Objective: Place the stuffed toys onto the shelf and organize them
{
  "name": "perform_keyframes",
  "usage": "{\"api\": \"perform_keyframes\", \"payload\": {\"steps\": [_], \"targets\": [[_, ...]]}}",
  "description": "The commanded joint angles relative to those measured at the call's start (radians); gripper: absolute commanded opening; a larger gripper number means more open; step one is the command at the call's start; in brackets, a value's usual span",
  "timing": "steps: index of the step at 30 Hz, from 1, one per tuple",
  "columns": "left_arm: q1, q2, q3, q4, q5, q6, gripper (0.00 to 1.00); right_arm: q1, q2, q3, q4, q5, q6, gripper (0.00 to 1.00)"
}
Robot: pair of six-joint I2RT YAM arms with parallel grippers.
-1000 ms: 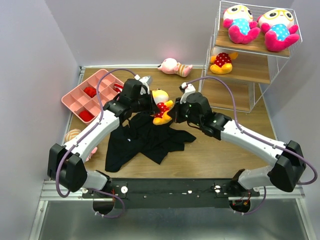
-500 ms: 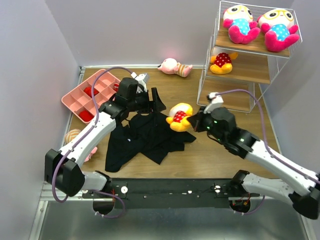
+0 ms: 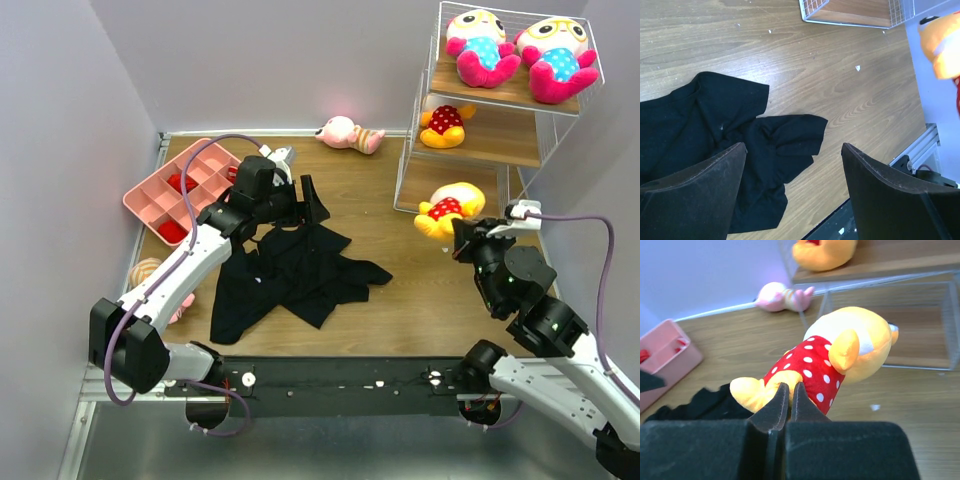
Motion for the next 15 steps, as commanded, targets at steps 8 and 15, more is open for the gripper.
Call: {"api": "perform_keyframes", "payload": {"steps": [8, 15], "targets": [[0.004, -0.008, -0.006, 0.017, -0.029, 0.01, 0.87, -0.167, 0.005, 0.149, 0.037, 0.092, -0.195, 0.01], [0.003, -0.006, -0.007, 0.019, -0.025, 0.007, 0.87, -0.185, 0.034, 0.191, 0.168, 0.091, -0.292, 0.01]]}}
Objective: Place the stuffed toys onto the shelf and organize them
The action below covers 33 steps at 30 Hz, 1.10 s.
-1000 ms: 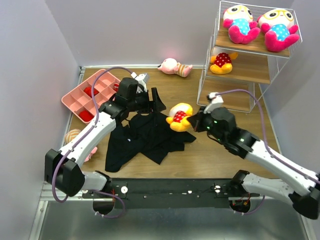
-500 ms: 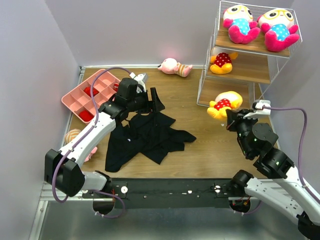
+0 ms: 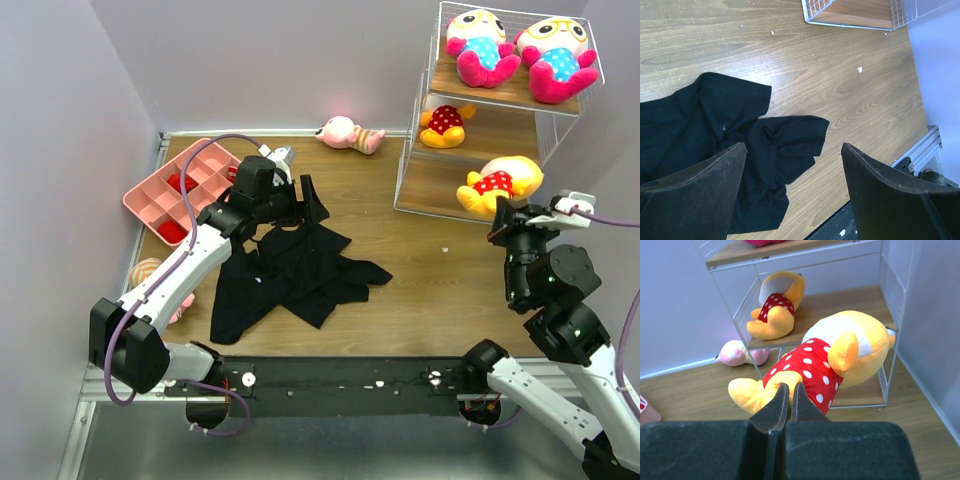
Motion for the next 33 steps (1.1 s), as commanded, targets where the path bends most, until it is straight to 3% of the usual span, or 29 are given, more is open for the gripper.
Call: {"api": "perform_keyframes", "payload": {"steps": [1, 15, 33], "targets": [[0.004, -0.008, -0.007, 0.018, -0.013, 0.006, 0.86, -0.022, 0.045, 0.07, 0.109, 0.021, -0.095, 0.01], [0.003, -0.017, -0.009, 0.023, 0.005, 0.001, 0.87, -0.301, 0.154, 0.113, 0.12, -0.296, 0.0, 0.01], [0.003, 0.0, -0.009, 0.028, 0.017, 0.0, 0.87, -0.675, 0.253, 0.044, 0.291, -0.788, 0.086, 0.01]]}}
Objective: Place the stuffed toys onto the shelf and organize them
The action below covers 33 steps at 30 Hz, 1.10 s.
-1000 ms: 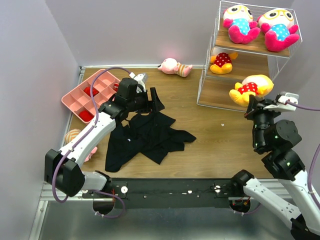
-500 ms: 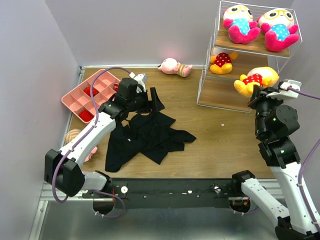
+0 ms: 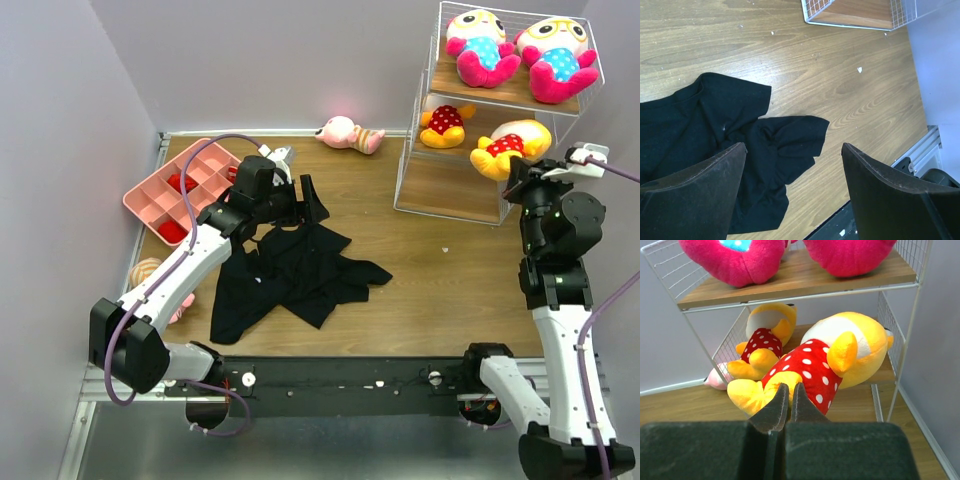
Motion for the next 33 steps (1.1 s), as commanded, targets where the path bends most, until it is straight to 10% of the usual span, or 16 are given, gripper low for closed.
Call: {"api": "perform_keyframes", "payload": {"steps": [1, 19, 33], "targets": [[0.003, 0.003, -0.009, 0.028, 0.018, 0.001, 0.87, -0.116, 0.019, -0.038, 0.116, -0.247, 0.059, 0.01], [0.003, -0.011, -0.007, 0.027, 0.021, 0.004, 0.87, -0.334, 0.206, -0.155, 0.355, -0.522, 0.223, 0.01], [0.003, -0.014, -0.007, 0.031, 0.035, 0.001, 0.87, -0.433, 0.298, -0.124, 0.325, -0.557, 0.3, 0.27]]}}
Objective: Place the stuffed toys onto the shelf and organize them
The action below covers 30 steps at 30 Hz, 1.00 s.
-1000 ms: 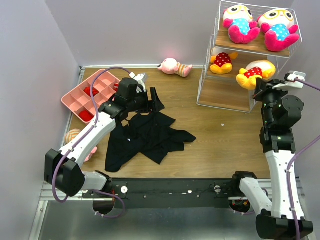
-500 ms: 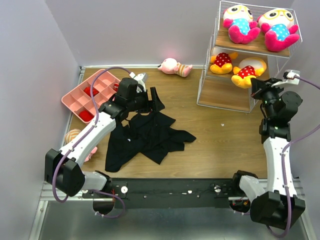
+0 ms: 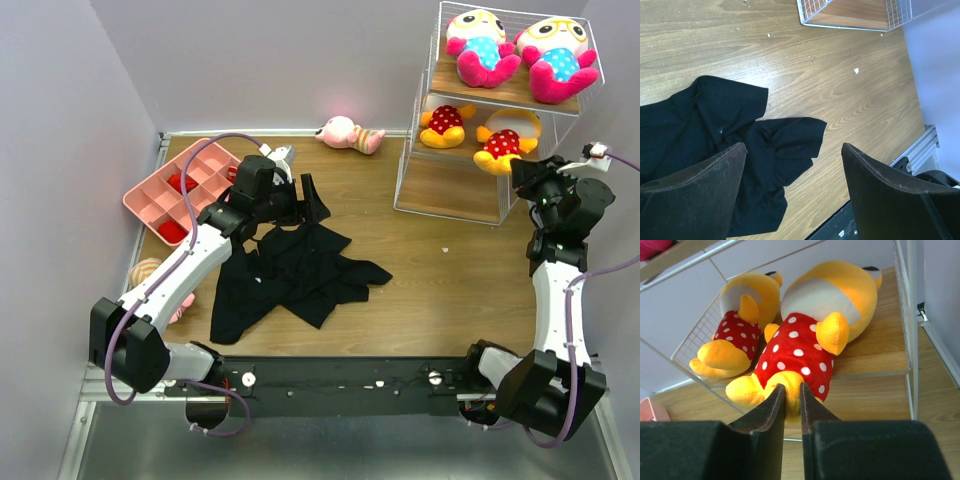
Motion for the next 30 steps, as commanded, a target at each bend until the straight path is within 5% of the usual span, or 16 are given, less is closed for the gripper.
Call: {"api": "perform_keyframes", "payload": {"steps": [1, 8, 16, 30], "targets": [[0.003, -0.018, -0.007, 0.017, 0.025, -0.001, 0.87, -0.03, 0.032, 0.025, 0.005, -0.019, 0.036, 0.3], [0.003, -0.019, -0.01, 0.021, 0.025, -0.002, 0.87, -0.045, 0.089, 0.085, -0.009, -0.034, 0.065, 0.34], [0.003, -0.018, -0.012, 0.024, 0.03, -0.004, 0.87, -0.045, 0.143, 0.14, 0.004, -0.077, 0.103, 0.25], [0.004, -0.012, -0.015, 0.026, 0.028, -0.005, 0.87, -0.045, 0.235, 0.168, 0.107, -0.1, 0.154, 0.25]]}}
